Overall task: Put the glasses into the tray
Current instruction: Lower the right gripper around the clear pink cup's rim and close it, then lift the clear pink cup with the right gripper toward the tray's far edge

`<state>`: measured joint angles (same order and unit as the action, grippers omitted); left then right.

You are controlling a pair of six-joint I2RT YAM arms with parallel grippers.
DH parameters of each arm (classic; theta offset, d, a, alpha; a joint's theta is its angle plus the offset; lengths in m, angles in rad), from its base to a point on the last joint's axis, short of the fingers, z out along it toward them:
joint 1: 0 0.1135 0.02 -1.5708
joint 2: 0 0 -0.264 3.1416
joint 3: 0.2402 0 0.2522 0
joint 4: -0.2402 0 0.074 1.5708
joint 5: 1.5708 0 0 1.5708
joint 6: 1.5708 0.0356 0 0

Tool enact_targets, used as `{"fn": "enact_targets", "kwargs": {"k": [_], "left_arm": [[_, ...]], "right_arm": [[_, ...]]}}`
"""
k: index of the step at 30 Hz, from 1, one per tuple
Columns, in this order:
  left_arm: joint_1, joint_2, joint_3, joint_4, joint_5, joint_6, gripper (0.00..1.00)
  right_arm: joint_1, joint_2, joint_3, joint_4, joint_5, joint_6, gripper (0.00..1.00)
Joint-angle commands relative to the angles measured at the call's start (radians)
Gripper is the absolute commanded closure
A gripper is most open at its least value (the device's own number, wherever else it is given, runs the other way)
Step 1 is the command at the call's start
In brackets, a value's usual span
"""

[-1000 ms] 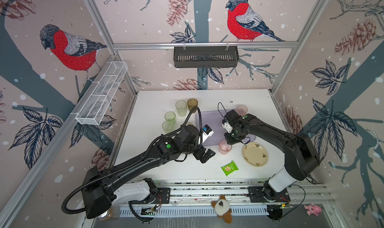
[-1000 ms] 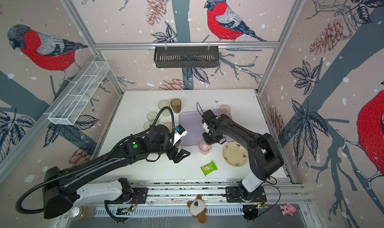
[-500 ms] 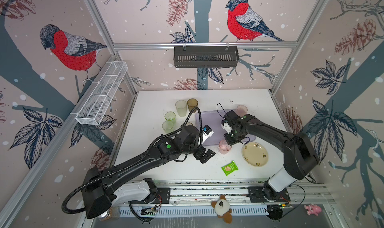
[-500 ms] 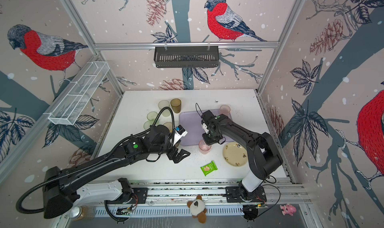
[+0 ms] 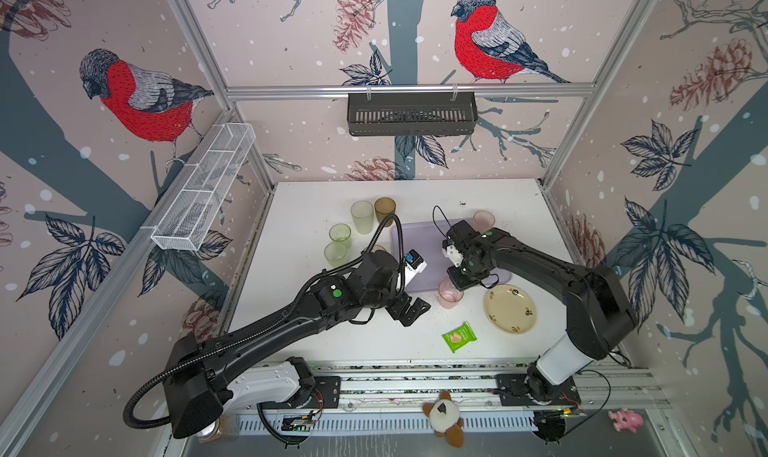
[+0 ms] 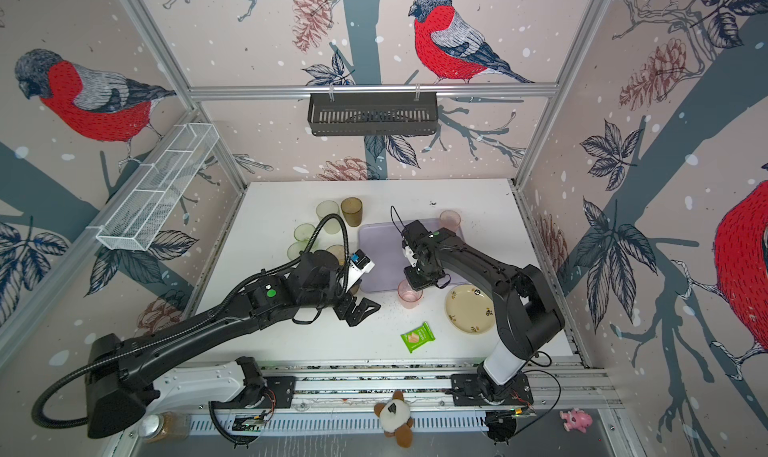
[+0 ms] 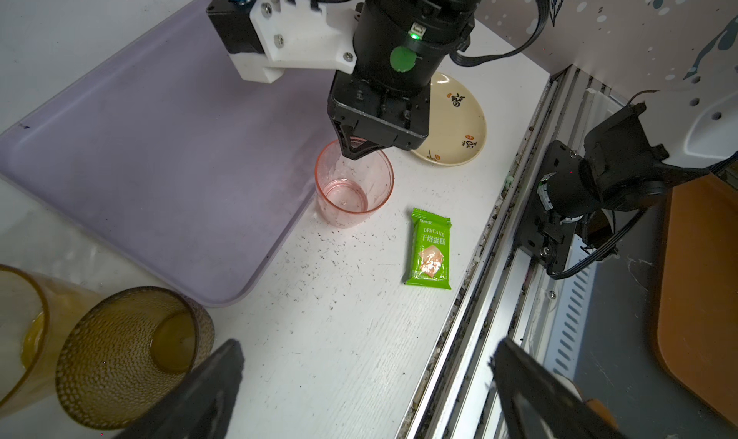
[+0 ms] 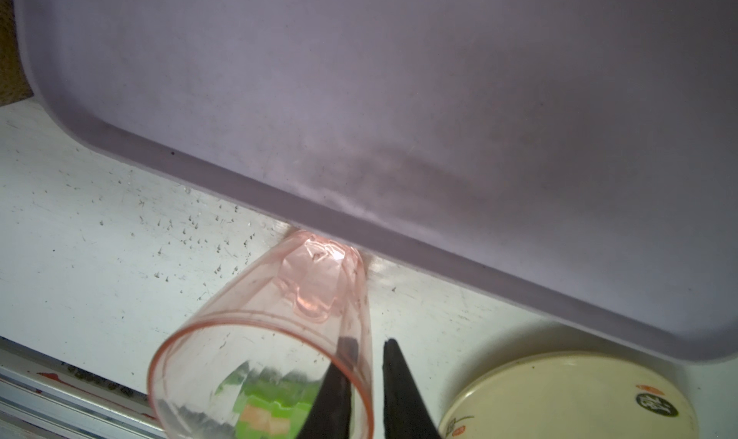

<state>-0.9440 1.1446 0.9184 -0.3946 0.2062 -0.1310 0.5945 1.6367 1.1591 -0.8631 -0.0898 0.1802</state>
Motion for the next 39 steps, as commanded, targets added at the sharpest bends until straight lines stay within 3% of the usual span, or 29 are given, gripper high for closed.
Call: {"fn": "enact_targets", "kwargs": {"k": [1, 39], "left_arm": [[-0.002, -0.004, 0.006, 0.034, -0.006, 0.008, 0.02], [-0.005, -0.018, -0.006, 0.064, -0.028, -0.013, 0.02]], "right_arm": [[0.002, 0.0, 0.004, -0.02, 0.018, -0.013, 0.82], [0.004, -0.044, 0.022, -0.063, 0.022, -0.016, 0.94]]}}
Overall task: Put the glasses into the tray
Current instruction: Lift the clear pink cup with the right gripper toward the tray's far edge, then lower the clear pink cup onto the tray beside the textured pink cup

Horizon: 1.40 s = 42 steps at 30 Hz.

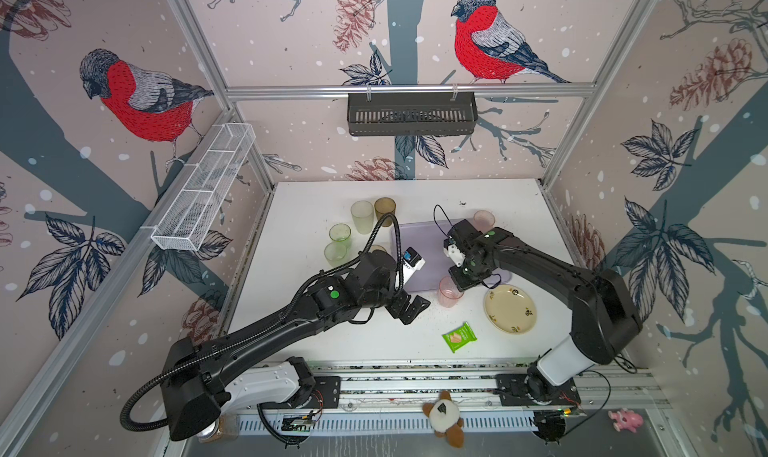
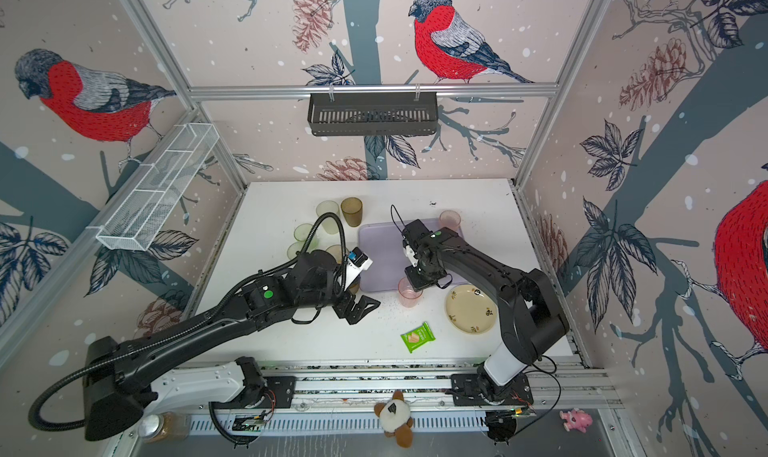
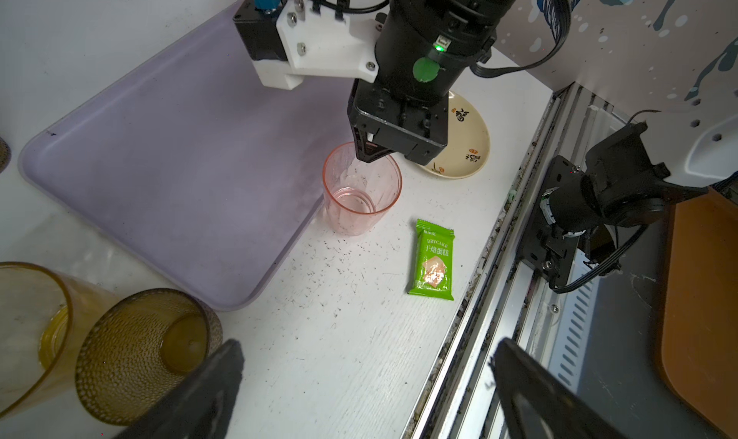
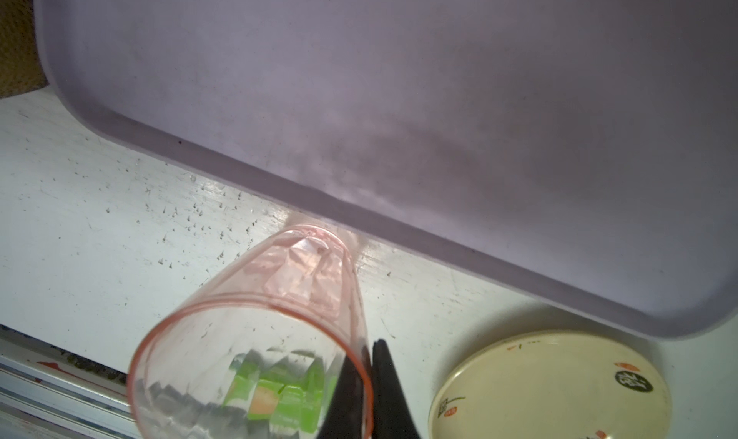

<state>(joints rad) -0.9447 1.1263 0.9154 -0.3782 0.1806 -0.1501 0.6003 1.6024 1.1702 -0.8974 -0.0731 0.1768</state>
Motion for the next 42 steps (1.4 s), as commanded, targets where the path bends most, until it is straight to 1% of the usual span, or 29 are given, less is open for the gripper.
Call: {"fn": "enact_targets", "kwargs": {"k": [1, 13, 29, 38, 39, 42], "left_arm": [[-0.004, 0.001, -0.001, 0.049, -0.004, 0.007, 0.02], [-0.006, 0.004, 0.007, 0.037, -0.023, 0.021, 0.02], [-0.01, 0.049, 0.067, 0.033, -0.033, 0.038, 0.02], [-0.02, 0.083, 0.077, 0.056, -0.04, 0.015, 0.02], [-0.019, 0.087, 0.104, 0.056, -0.04, 0.012, 0.02], [-0.023, 0.095, 0.115, 0.06, -0.04, 0.009, 0.02]], "right_arm": [[-0.004, -0.01, 0.013, -0.03, 0.006, -0.012, 0.95], [-0.077, -0.02, 0.059, -0.063, 0.014, -0.021, 0.97], [-0.254, -0.025, 0.15, -0.126, 0.061, -0.08, 0.98], [-0.316, -0.011, 0.193, -0.123, 0.084, -0.073, 0.98], [-0.323, -0.011, 0.199, -0.119, 0.083, -0.073, 0.98], [-0.342, -0.009, 0.219, -0.121, 0.094, -0.08, 0.98]]}}
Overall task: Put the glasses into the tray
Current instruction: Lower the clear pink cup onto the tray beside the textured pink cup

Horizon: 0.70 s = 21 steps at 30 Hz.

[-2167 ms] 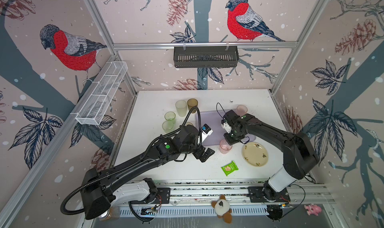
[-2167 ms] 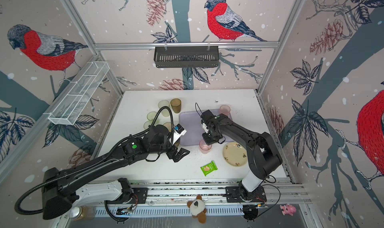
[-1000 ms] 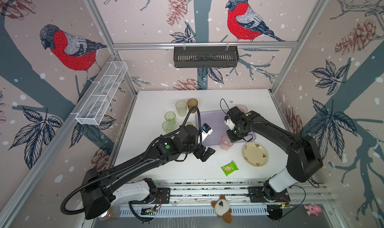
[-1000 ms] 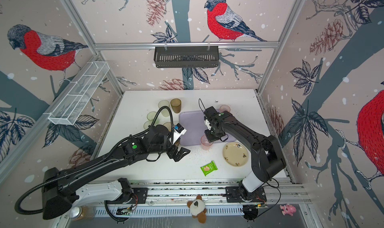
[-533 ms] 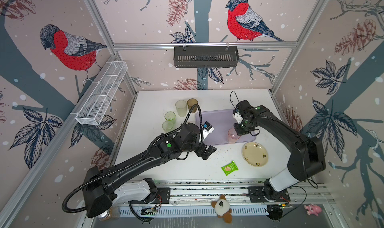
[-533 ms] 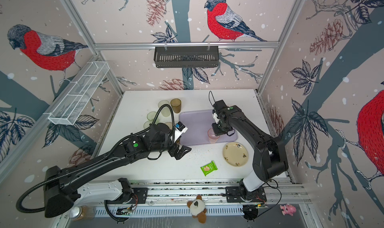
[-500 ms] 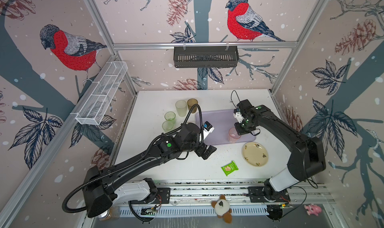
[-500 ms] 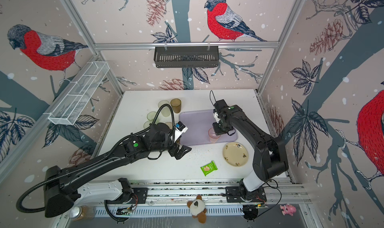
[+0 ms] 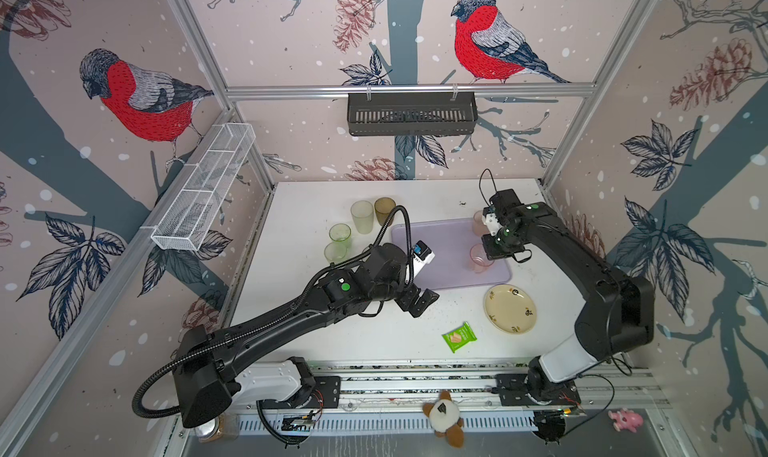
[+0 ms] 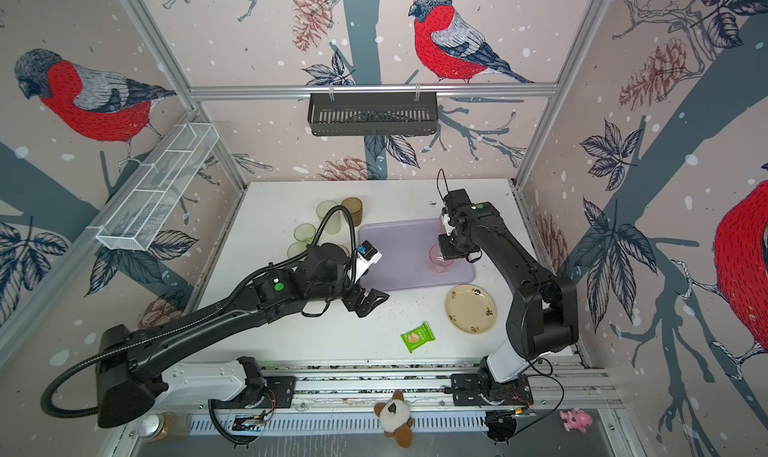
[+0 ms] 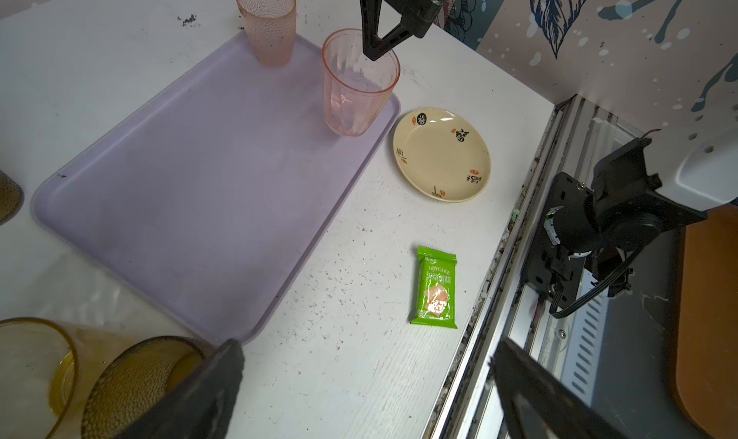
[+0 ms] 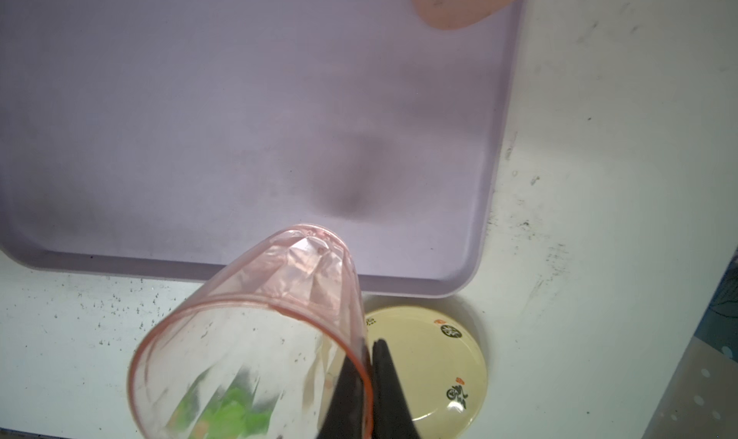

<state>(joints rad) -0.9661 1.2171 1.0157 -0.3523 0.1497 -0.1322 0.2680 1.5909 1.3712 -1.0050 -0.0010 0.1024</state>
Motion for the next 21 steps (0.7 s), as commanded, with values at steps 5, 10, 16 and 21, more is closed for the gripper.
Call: {"fn": "enact_targets", "kwargs": {"k": [5, 10, 16, 21], "left_arm": [[-0.003, 0.022, 0.029, 0.042, -0.018, -0.007, 0.02], [-0.003, 0.048, 0.061, 0.049, -0.032, -0.021, 0.02], [-0.003, 0.07, 0.076, 0.109, 0.012, -0.087, 0.02], [-0.003, 0.075, 0.082, 0.117, -0.006, -0.082, 0.02]], "right_arm": [[-0.038, 0.008, 0.019, -0.004, 0.039, -0.009, 0.98], [-0.068, 0.011, 0.011, 0.024, 0.048, 0.0, 0.98], [-0.094, 0.03, 0.002, 0.04, 0.068, 0.003, 0.98], [-0.127, 0.045, -0.018, 0.067, 0.063, 0.019, 0.98]]}}
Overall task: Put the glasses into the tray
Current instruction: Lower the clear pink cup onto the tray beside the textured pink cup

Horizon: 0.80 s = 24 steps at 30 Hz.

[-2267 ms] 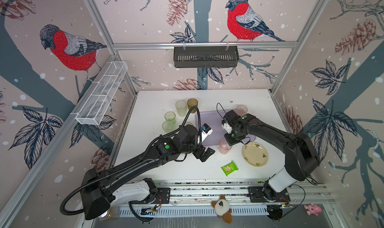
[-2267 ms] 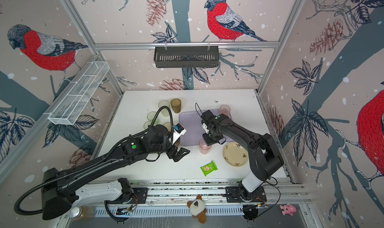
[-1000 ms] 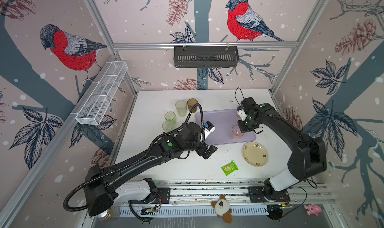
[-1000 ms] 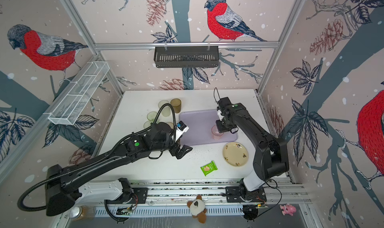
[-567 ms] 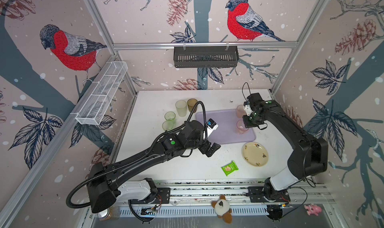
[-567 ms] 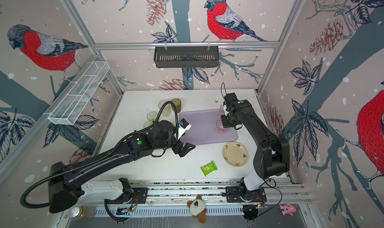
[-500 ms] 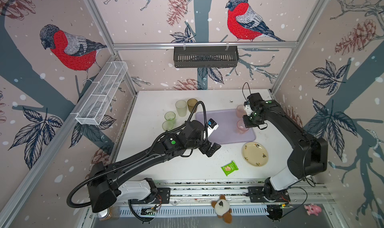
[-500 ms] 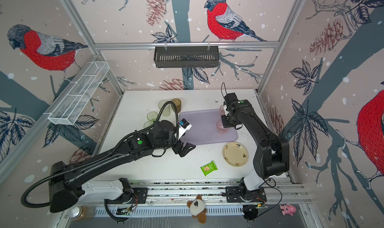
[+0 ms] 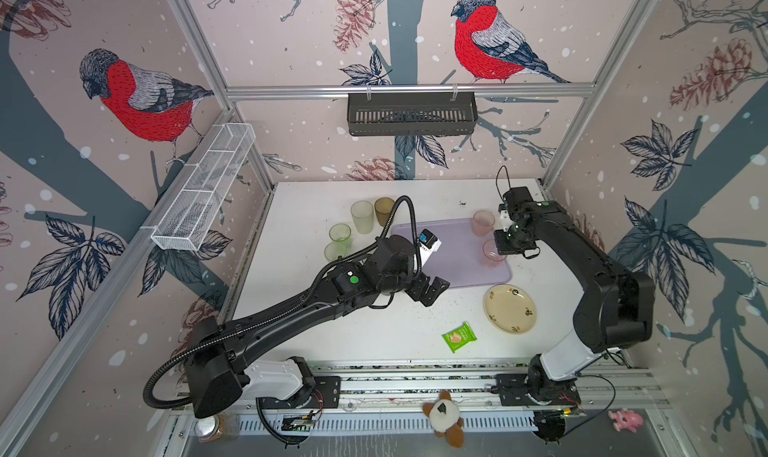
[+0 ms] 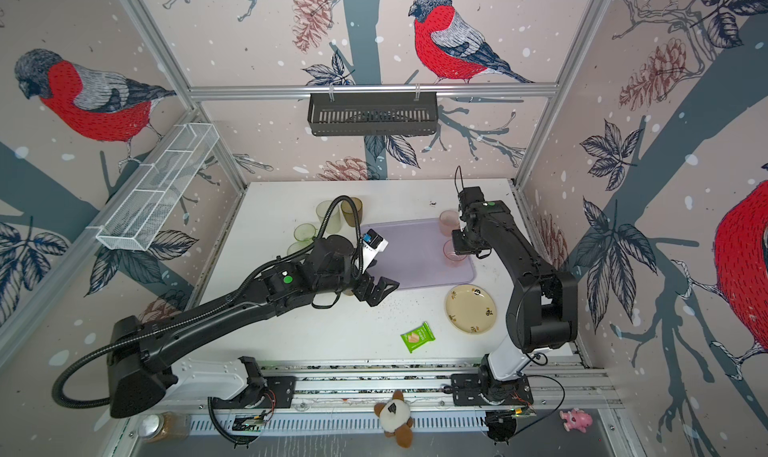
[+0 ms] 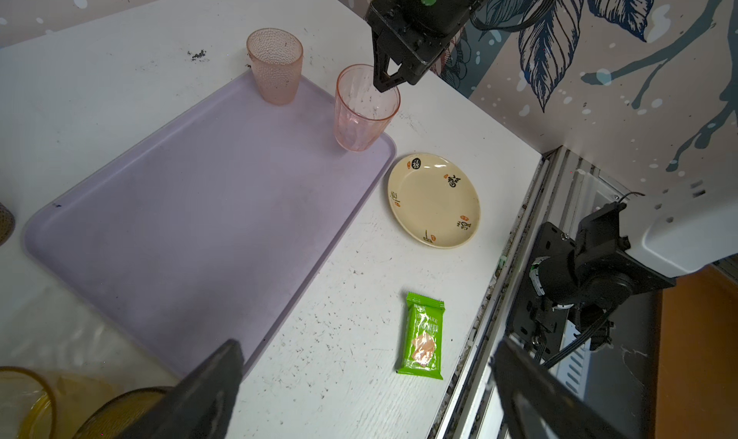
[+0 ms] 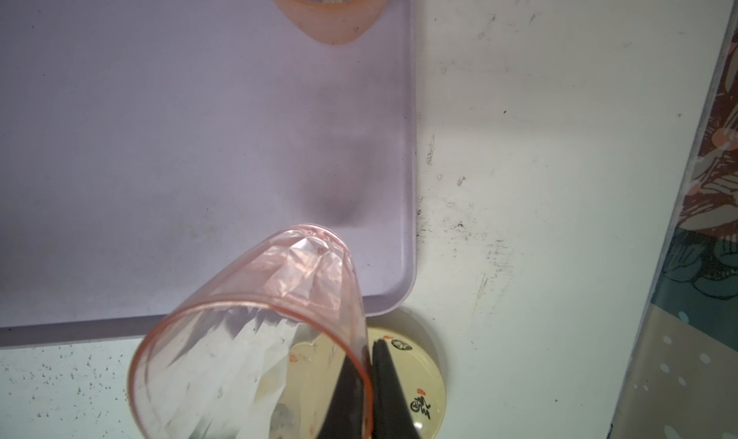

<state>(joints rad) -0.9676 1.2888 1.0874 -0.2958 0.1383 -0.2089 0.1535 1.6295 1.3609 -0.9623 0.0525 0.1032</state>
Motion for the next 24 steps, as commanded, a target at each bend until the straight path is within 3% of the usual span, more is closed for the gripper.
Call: {"fn": "enact_targets", "kwargs": {"k": [1, 24], "left_arm": [[-0.001, 0.005, 0.012, 0.062, 0.008, -0.002, 0.02], [-0.005, 0.087, 0.078, 0.082, 0.018, 0.007, 0.02]], "right_arm": [[-0.019, 0.009, -0.011, 0.029, 0.003, 0.018, 0.98], [-0.103, 0.093, -0.022, 0.126, -0.051, 0.006, 0.98]]}}
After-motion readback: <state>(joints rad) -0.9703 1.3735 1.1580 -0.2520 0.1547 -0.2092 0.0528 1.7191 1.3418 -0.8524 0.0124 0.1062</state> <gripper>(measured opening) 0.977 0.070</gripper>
